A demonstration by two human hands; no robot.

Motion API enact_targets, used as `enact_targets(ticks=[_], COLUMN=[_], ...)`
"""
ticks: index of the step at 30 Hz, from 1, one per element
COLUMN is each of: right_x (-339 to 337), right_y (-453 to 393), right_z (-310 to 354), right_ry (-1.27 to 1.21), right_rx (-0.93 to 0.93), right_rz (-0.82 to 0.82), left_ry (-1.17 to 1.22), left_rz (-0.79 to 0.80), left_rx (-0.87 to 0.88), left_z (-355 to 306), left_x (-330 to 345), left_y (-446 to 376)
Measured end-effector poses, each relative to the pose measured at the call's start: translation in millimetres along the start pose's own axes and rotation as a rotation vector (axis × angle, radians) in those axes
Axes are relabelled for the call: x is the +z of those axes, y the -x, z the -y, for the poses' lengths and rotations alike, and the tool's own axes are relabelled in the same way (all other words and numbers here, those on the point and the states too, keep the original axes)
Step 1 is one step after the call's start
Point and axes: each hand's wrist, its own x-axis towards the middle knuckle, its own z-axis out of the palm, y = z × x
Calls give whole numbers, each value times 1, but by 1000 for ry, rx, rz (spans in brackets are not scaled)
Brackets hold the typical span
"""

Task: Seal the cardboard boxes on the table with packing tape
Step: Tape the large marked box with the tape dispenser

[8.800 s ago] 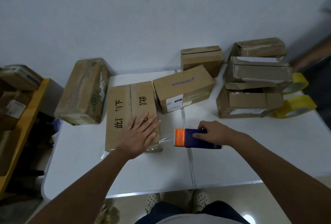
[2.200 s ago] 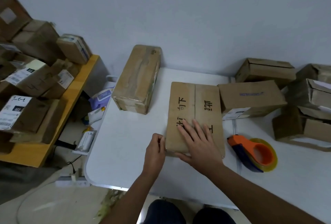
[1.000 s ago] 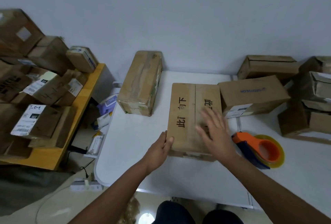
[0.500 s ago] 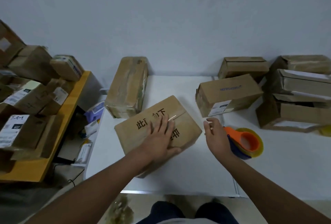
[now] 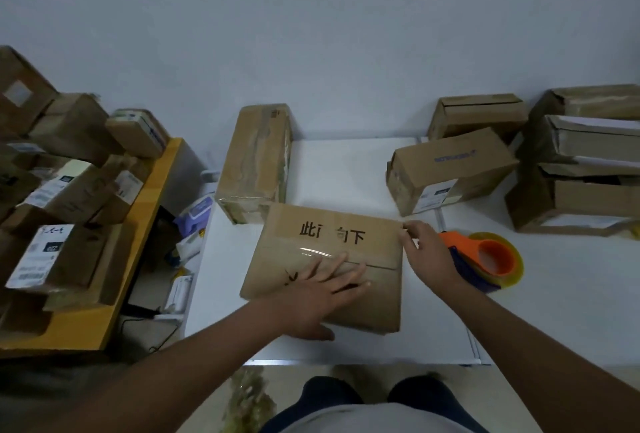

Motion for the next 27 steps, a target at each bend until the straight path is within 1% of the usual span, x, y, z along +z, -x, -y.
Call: enact_targets(ticks=[2, 5, 8, 10, 12, 14, 16, 18, 22, 24, 26, 27], right_x=[-7, -23, -35, -32, -23, -11, -2, -1, -21, -30, -38, -41], right_y=[13, 24, 34, 42, 48, 51, 53, 54, 50, 44, 34, 28], right_z=[-9, -18, -23, -22, -13, -5, -2, -14, -48, -62, -76, -82], right_ry=[-36, -63, -45, -100, -140, -150, -142, -122, 7, 113, 200, 250], right_rx=[24, 126, 200, 218, 203, 171, 136, 120, 190, 184, 221, 265], right_rz=[-33, -4, -9, -9, -8, 7, 12, -10, -87, -123, -125, -92], left_ry=[-12, -27, 4, 0, 62, 169, 211, 146, 62, 23, 15, 18], left_rz=[-18, 8, 43, 15, -63, -145, -175, -165, -275, -314, -341, -351], left_rx=[82, 204, 228, 160, 33, -112, -194, -193, -245, -269, -297, -311], left_z=[-11, -17, 0, 23, 38, 36, 26, 20, 21, 18, 15, 14], left_x=[4, -13, -40, -50, -53, -48, -35, -19, 1, 6, 11, 13], left_y=[-9, -30, -41, -41, -40, -38, -36, -34, -39, -43, -50, -53])
